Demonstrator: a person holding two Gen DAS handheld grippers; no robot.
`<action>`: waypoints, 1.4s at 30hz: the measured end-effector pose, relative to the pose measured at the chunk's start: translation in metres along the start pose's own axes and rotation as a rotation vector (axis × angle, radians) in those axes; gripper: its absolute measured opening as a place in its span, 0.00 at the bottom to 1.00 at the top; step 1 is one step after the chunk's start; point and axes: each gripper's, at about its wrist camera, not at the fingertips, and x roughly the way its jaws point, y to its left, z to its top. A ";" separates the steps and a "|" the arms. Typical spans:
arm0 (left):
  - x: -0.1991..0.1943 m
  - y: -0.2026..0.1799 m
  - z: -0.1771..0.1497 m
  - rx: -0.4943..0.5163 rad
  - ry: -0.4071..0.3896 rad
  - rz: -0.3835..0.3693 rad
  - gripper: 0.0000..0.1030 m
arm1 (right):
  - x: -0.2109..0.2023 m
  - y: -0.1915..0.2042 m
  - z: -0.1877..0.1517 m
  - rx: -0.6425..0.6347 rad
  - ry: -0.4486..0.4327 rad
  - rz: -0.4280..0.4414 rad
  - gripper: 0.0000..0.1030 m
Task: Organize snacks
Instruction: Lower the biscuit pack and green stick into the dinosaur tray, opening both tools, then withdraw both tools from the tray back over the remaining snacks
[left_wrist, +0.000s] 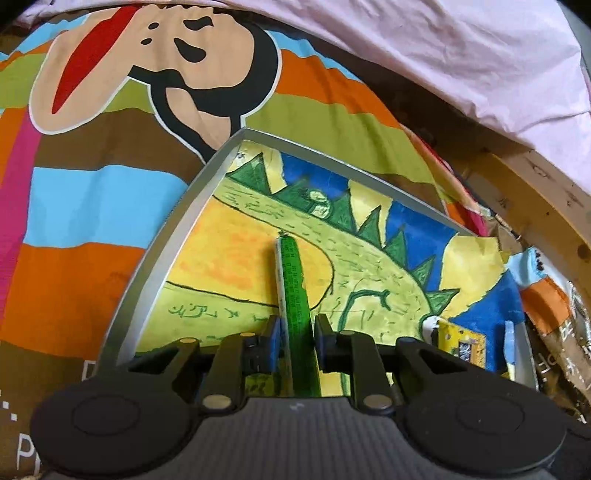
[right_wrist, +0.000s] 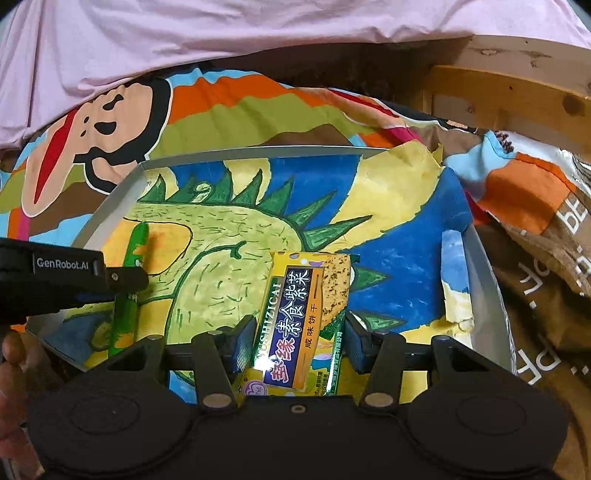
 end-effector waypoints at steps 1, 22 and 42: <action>0.001 0.000 -0.001 0.002 0.007 0.005 0.20 | 0.000 0.000 0.000 0.000 0.001 0.002 0.52; -0.130 -0.029 -0.015 0.138 -0.167 0.112 0.91 | -0.132 -0.011 0.013 0.064 -0.209 -0.009 0.99; -0.307 -0.007 -0.103 0.189 -0.226 0.209 1.00 | -0.295 0.032 -0.076 0.011 -0.309 0.035 0.99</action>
